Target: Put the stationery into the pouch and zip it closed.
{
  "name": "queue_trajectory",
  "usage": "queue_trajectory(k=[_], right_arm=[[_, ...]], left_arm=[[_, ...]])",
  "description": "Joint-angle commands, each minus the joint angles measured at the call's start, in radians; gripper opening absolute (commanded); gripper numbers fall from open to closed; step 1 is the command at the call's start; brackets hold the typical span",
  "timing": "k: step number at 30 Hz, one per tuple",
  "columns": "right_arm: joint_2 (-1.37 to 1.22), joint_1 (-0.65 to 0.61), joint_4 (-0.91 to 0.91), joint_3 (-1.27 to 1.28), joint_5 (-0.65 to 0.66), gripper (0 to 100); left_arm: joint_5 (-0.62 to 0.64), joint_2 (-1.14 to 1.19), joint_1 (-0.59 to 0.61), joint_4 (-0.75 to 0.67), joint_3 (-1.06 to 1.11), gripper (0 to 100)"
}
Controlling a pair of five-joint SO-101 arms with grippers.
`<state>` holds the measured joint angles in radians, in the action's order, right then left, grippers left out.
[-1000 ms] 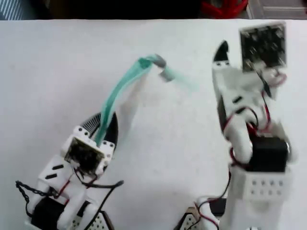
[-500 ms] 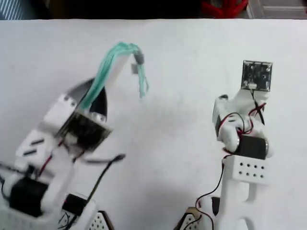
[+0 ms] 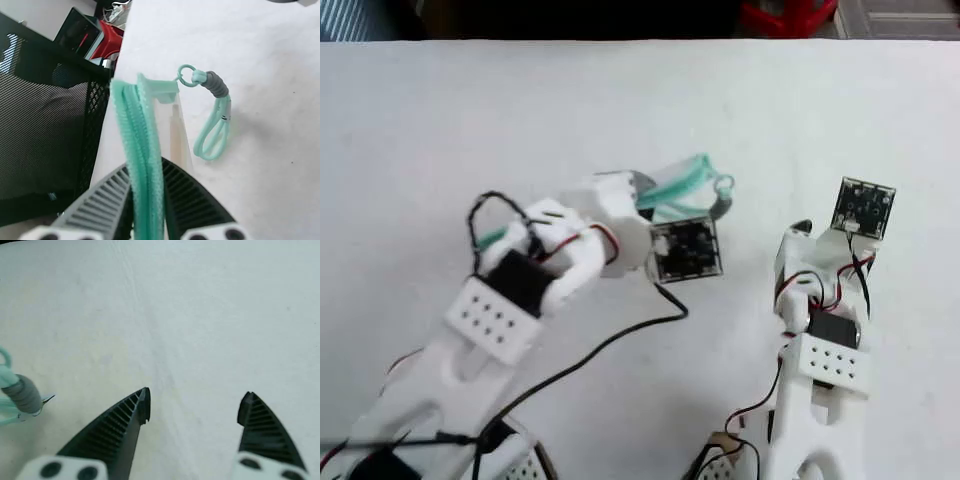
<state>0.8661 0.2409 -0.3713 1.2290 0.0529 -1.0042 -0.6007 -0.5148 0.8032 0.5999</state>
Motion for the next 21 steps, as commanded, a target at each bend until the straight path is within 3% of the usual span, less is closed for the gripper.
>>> queue_trajectory(k=[1, 7, 11, 16, 21], right_arm=[[0.012, 0.01, 0.07, 0.012, -0.006, 27.2], [0.012, 0.01, 0.145, 0.06, -0.006, 27.2], [0.012, -0.019, 0.205, 0.091, -0.002, 27.2], [0.012, -0.05, 0.217, 0.097, 0.003, 27.2], [0.012, -0.048, 0.217, 0.097, 0.003, 27.2]], left_arm=[[-0.1, 0.082, -0.03, -0.152, -0.009, 2], [-0.27, 0.312, 0.013, -0.319, -0.011, 2], [-0.305, 0.407, 0.074, -0.411, -0.014, 2], [-0.298, 0.492, 0.091, -0.423, -0.008, 2], [-0.187, 0.604, 0.015, -0.425, -0.015, 2]])
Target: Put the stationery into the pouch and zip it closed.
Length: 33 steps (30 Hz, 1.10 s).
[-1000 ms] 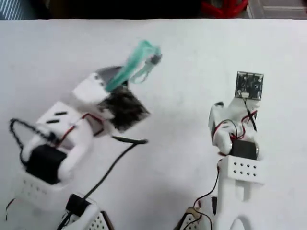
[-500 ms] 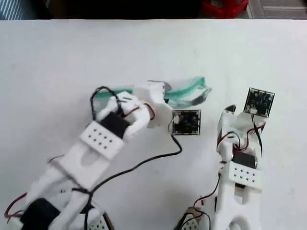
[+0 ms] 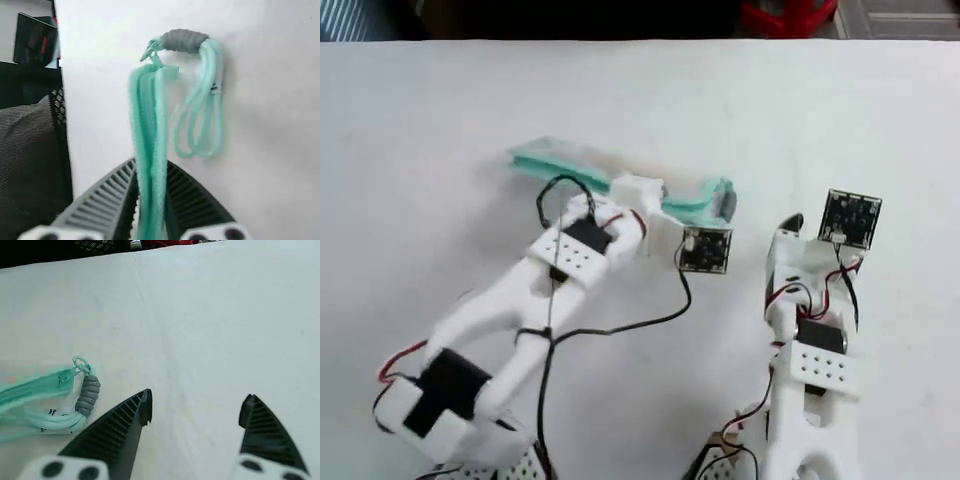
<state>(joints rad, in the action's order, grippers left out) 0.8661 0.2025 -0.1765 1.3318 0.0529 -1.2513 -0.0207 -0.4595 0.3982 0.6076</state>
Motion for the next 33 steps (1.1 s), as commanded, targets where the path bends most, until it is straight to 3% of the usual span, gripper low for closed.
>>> queue_trajectory(k=[1, 6, 10, 17, 23, 29, 33], right_arm=[[0.012, -0.008, 0.022, -0.006, 0.003, 27.2], [0.012, -0.005, 0.022, -0.003, 0.003, 27.2], [0.012, -0.005, 0.022, -0.003, 0.003, 27.2], [0.012, -0.005, 0.022, -0.003, 0.003, 27.2], [0.012, -0.007, 0.022, -0.003, 0.003, 27.2], [0.012, -0.01, 0.022, -0.003, 0.005, 27.2], [0.012, -0.01, 0.022, -0.003, 0.005, 27.2]], left_arm=[[0.069, 0.035, -0.058, -0.02, -0.023, 2], [0.109, 0.085, -0.033, -0.166, -0.025, 3], [0.184, 0.125, 0.015, -0.281, -0.025, 11], [0.428, 0.074, 0.025, -0.288, -0.017, 18], [0.45, -0.139, -0.001, -0.064, -0.017, 18], [0.393, -0.499, -0.113, 0.443, -0.025, 18], [0.4, -0.822, -0.194, 0.628, -0.051, 18]])
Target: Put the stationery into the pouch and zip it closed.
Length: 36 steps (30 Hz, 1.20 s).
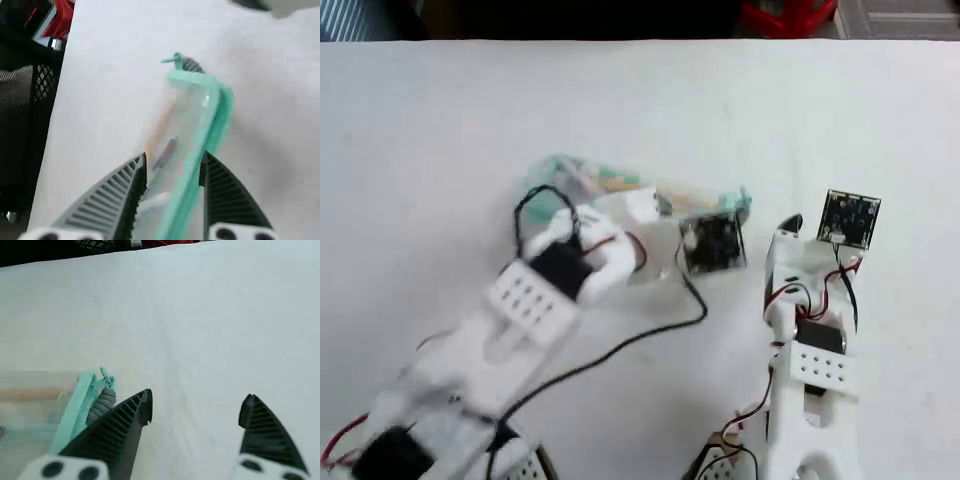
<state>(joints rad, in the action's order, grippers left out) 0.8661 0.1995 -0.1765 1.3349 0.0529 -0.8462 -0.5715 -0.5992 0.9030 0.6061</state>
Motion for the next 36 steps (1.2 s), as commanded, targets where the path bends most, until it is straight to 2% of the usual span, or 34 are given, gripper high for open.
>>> queue_trajectory(k=[1, 3, 6, 12, 16, 18, 20, 21, 23, 26, 28, 31, 36], right_arm=[[0.012, -0.007, 0.022, -0.006, 0.005, 27.2], [0.012, -0.004, 0.022, -0.005, 0.005, 27.2], [0.012, -0.001, 0.021, -0.005, 0.005, 27.2], [0.012, -0.012, 0.022, 0.012, 0.005, 27.2], [0.012, -0.058, 0.021, 0.017, 0.005, 26.0], [0.013, -0.088, 0.016, 0.017, 0.005, 17.9], [0.021, -0.136, 0.021, 0.006, 0.054, 1.5], [0.021, -0.16, 0.015, -0.015, 0.117, 1.4], [0.022, -0.205, 0.013, -0.051, 0.201, 7.4], [0.05, -0.223, -0.007, -0.095, 0.216, 2.9], [0.127, -0.223, -0.09, -0.13, 0.216, 1.8], [0.329, -0.252, -0.275, -0.195, 0.215, 2.3], [0.766, -0.415, -0.529, -0.238, 0.222, 2.4]], left_arm=[[-0.005, -0.337, -0.059, 0.118, -0.052, 18], [-0.003, -0.418, -0.048, 0.058, -0.046, 18], [0.021, -0.463, 0.056, -0.002, -0.052, 15], [0.221, -0.588, 0.383, -0.023, -0.046, 6], [0.258, -0.694, 0.595, -0.029, -0.044, 4], [0.287, -0.702, 0.676, -0.032, -0.043, 2], [0.417, -0.694, 0.725, -0.044, -0.003, 3], [0.506, -0.688, 0.737, -0.069, 0.031, 3], [0.675, -0.671, 0.74, -0.132, 0.11, 3], [0.85, -0.662, 0.739, -0.212, 0.212, 3], [0.858, -0.664, 0.728, -0.247, 0.252, 3], [0.795, -0.664, 0.69, -0.252, 0.259, 3], [0.773, -0.728, 0.668, -0.21, 0.275, 3]])
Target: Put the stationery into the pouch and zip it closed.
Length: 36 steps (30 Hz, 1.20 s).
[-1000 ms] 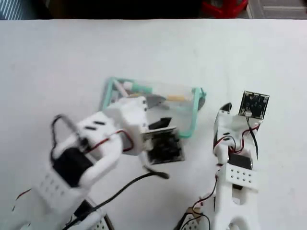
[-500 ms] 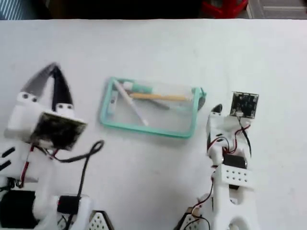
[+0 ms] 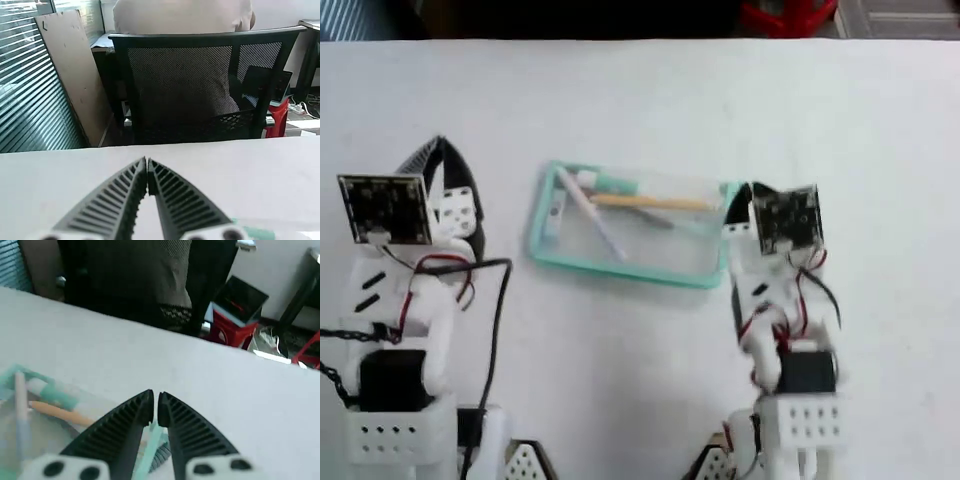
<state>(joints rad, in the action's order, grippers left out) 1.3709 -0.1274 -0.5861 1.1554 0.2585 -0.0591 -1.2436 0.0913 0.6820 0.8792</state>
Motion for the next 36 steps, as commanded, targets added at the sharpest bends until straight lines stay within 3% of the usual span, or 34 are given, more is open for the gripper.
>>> queue_trajectory(k=[1, 3, 8, 11, 17, 20, 24, 33, 36], right_arm=[[0.344, -0.127, -0.168, -0.057, 0.017, 2.4], [0.455, -0.185, -0.254, -0.071, 0.018, 2.4], [0.36, -0.199, -0.351, -0.167, 0.017, 2.5], [0.38, -0.173, -0.341, -0.175, 0.012, 2.5], [0.432, -0.007, -0.32, -0.236, 0.014, 2.5], [0.432, 0.101, -0.321, -0.282, 0.009, 2.5], [0.432, 0.074, -0.332, -0.279, 0.008, 2.5], [0.432, 0.019, -0.363, -0.115, 0.008, 2.5], [0.432, 0.016, -0.363, 0.028, 0.008, 2.4]], left_arm=[[-0.014, -0.097, -0.022, 0.043, 0.008, 2], [-0.02, -0.217, -0.024, 0.121, 0.025, 2], [-0.048, -0.605, -0.018, 0.215, 0.16, 3], [-0.123, -0.564, -0.016, 0.203, 0.252, 3], [-0.112, -0.565, -0.024, 0.018, 0.457, 3], [-0.114, -0.576, -0.022, -0.101, 0.572, 13], [-0.117, -0.576, -0.024, -0.232, 0.815, 27], [-0.103, -0.564, -0.018, -0.025, 0.815, 25], [-0.002, -0.564, -0.016, 0.077, 0.815, 16]])
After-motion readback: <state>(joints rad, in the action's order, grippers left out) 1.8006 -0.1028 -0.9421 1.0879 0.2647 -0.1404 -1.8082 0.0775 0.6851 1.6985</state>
